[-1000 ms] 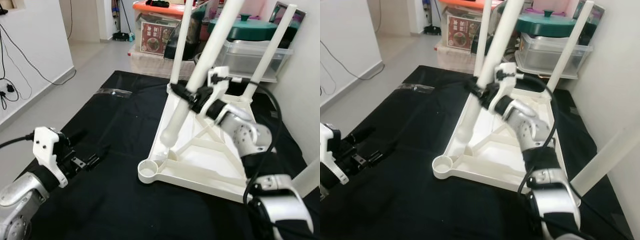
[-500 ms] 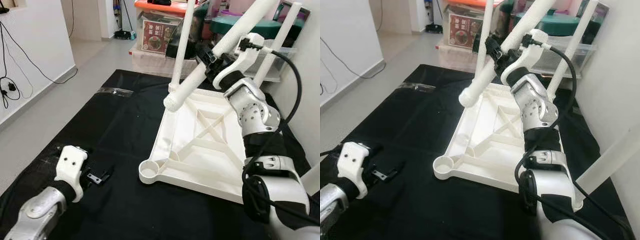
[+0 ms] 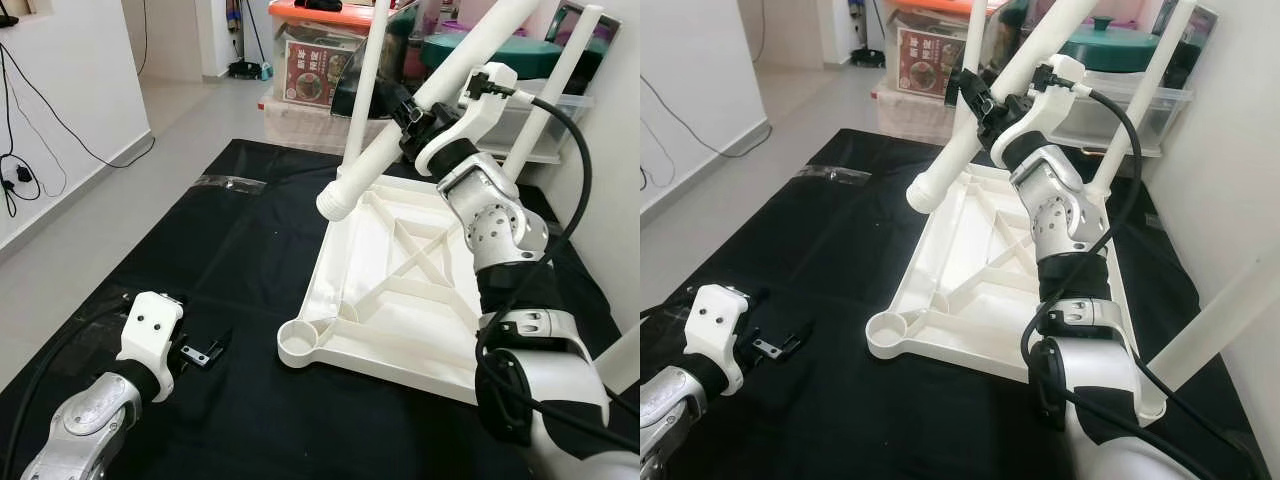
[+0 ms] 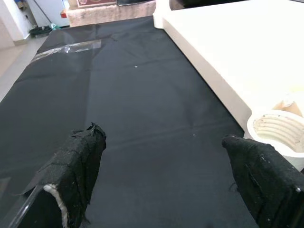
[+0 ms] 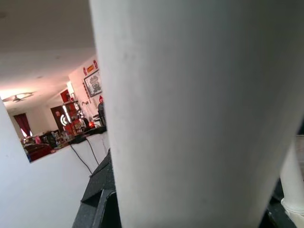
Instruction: Building children table
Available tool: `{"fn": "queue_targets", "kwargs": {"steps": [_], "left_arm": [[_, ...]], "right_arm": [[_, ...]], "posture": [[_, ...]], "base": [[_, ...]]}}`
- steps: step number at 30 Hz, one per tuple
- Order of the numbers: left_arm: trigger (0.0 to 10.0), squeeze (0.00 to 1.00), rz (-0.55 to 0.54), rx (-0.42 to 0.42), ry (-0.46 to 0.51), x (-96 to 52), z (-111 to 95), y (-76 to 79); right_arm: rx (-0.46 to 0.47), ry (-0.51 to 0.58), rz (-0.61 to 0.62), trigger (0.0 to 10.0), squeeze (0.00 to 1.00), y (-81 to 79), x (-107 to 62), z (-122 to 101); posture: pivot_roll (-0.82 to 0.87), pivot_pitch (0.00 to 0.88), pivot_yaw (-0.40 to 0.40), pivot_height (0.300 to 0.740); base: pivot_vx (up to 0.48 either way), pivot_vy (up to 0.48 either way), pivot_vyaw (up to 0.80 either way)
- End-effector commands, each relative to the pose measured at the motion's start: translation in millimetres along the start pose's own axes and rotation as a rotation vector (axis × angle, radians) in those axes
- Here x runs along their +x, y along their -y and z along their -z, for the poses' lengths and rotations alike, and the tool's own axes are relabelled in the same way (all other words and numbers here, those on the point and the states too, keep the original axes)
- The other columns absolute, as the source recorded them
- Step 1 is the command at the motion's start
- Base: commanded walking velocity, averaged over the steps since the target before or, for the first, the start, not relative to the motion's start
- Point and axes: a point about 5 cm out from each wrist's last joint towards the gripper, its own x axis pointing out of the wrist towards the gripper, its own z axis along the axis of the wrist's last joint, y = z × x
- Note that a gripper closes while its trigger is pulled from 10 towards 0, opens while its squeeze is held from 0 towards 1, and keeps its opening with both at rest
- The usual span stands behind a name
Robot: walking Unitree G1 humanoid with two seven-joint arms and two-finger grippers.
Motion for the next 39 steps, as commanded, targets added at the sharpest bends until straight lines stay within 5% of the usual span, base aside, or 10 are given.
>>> {"fn": "queue_targets", "kwargs": {"steps": [1,18,29,35,36,39], "left_arm": [[10.0,0.00,0.002,0.008,-0.005,1.0,2,1.1],[10.0,0.00,0.011,0.043,0.009,8.7,-1,-3.5],[10.0,0.00,-0.049,0.034,-0.013,2.7,6,-7.0],[10.0,0.00,-0.116,-0.018,-0.029,-0.5,11,-10.0],[10.0,0.00,-0.133,-0.030,-0.026,-0.5,11,-10.4],[10.0,0.00,-0.184,-0.063,-0.018,-0.2,11,-12.9]], "right_arm": [[0.004,0.004,0.000,0.0,0.00,-0.7,-1.2,1],[0.070,-0.047,-0.025,0.0,0.00,-19.2,-1.1,26],[-0.016,-0.092,-0.129,0.0,0.00,-24.6,-12.8,31],[-0.064,-0.178,-0.077,0.0,0.00,-20.8,-16.8,44],[-0.080,-0.227,-0.018,10.0,0.00,-15.8,-17.0,50],[-0.094,-0.285,0.113,10.0,0.00,-1.5,-16.7,53]], "posture": [[0.17,0.000,-0.085,0.740],[0.16,0.000,-0.073,0.740],[0.17,0.000,-0.085,0.740],[0.16,0.000,-0.087,0.740],[0.16,0.000,-0.089,0.740],[0.16,0.000,-0.091,0.740]], "base": [[0.000,0.000,0.00],[0.000,0.000,0.00],[0.000,0.000,0.00],[0.000,0.000,0.00],[0.000,0.000,0.00],[0.000,0.000,0.00]]}}
